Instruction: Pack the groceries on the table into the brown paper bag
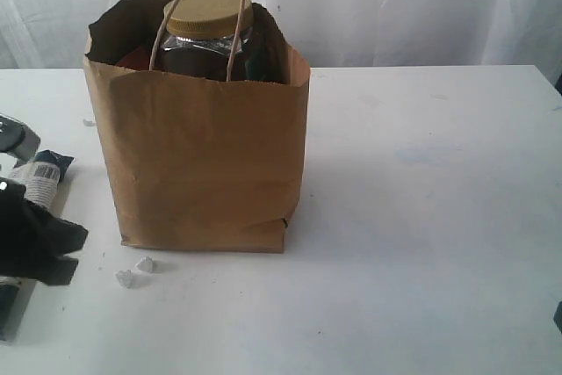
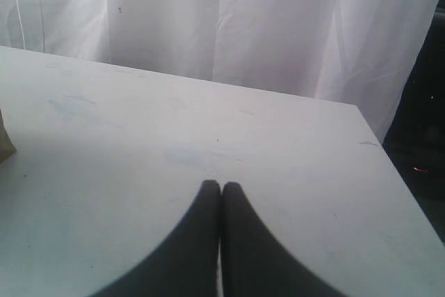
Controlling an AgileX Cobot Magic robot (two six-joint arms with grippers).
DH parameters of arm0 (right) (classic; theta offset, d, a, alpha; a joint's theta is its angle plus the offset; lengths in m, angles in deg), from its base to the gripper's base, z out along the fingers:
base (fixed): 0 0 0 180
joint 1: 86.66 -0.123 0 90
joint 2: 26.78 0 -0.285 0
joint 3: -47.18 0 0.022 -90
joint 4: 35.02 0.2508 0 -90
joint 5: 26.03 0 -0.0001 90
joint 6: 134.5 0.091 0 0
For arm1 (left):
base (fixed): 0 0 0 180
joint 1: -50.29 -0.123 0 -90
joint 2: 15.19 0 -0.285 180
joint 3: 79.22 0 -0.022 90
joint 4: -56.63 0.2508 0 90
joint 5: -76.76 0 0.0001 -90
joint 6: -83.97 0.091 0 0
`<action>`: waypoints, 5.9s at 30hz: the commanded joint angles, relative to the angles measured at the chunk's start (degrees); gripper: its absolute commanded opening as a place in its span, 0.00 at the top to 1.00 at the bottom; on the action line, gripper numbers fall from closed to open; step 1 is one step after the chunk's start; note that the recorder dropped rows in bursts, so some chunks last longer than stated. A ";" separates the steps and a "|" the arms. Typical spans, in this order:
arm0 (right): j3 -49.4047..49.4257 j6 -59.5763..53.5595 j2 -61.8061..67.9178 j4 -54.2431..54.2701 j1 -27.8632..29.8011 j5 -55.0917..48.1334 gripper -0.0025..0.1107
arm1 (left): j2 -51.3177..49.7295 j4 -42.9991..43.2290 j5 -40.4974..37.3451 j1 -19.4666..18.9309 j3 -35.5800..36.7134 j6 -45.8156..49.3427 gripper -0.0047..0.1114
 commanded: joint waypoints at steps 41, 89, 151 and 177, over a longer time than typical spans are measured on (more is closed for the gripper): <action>0.13 0.53 0.22 0.15 -0.11 0.32 0.98 | -23.56 10.28 -2.53 12.93 -12.66 -14.52 0.62; 0.13 0.53 0.22 0.23 -0.11 0.32 0.98 | -26.81 61.67 55.15 15.22 11.64 -56.68 0.90; 0.13 0.53 0.22 0.19 -0.11 0.32 0.98 | -18.32 53.54 29.70 15.22 1.59 -57.71 0.96; 0.13 0.53 0.22 0.29 -0.11 0.32 0.98 | -34.29 53.65 43.22 15.22 -3.18 -64.43 0.53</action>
